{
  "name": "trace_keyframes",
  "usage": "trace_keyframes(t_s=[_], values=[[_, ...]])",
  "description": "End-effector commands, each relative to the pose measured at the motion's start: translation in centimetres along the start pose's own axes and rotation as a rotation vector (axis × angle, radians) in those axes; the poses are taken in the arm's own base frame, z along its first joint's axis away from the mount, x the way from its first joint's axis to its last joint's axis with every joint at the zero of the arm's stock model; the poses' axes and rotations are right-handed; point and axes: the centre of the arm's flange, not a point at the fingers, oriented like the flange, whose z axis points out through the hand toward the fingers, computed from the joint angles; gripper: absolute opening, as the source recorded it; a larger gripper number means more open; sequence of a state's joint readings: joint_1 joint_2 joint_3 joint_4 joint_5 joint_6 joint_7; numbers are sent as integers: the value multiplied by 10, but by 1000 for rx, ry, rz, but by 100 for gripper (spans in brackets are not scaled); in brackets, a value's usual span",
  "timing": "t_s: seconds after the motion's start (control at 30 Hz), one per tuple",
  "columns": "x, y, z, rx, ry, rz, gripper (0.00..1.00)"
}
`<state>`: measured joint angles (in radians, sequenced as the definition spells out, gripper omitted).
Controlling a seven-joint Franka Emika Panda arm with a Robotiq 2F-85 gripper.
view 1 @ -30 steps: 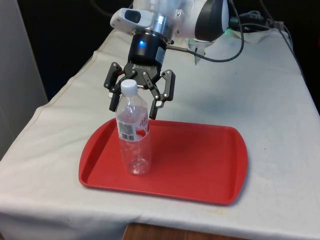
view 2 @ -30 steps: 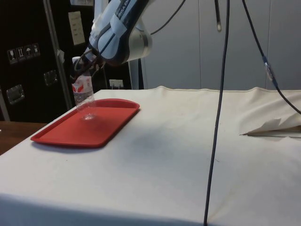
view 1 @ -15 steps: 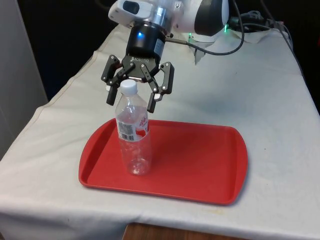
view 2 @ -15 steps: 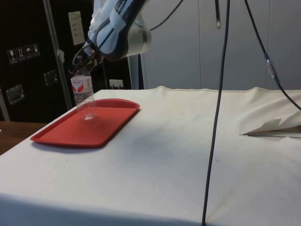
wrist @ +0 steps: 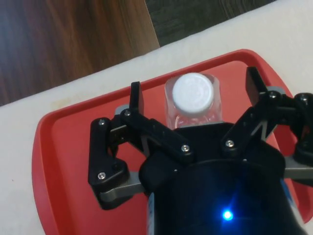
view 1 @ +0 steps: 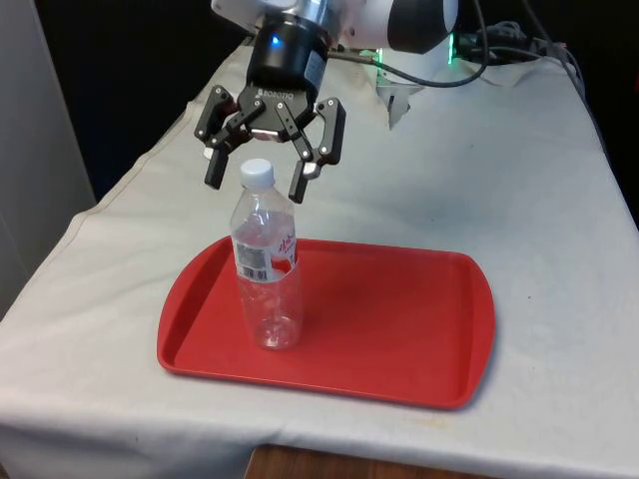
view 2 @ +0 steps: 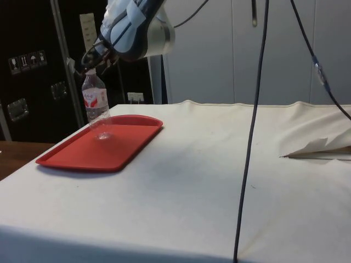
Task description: Place the bottle upright on the tray.
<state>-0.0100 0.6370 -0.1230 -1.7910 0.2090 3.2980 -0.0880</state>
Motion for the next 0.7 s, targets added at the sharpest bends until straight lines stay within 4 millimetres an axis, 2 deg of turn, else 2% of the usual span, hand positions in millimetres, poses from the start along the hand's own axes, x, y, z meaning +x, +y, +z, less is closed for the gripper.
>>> trace_keyframes(t_s=[0.0, 0.67], values=[[2, 1, -2, -1, 0, 4, 100], [31, 1, -24, 4, 50, 11, 100]])
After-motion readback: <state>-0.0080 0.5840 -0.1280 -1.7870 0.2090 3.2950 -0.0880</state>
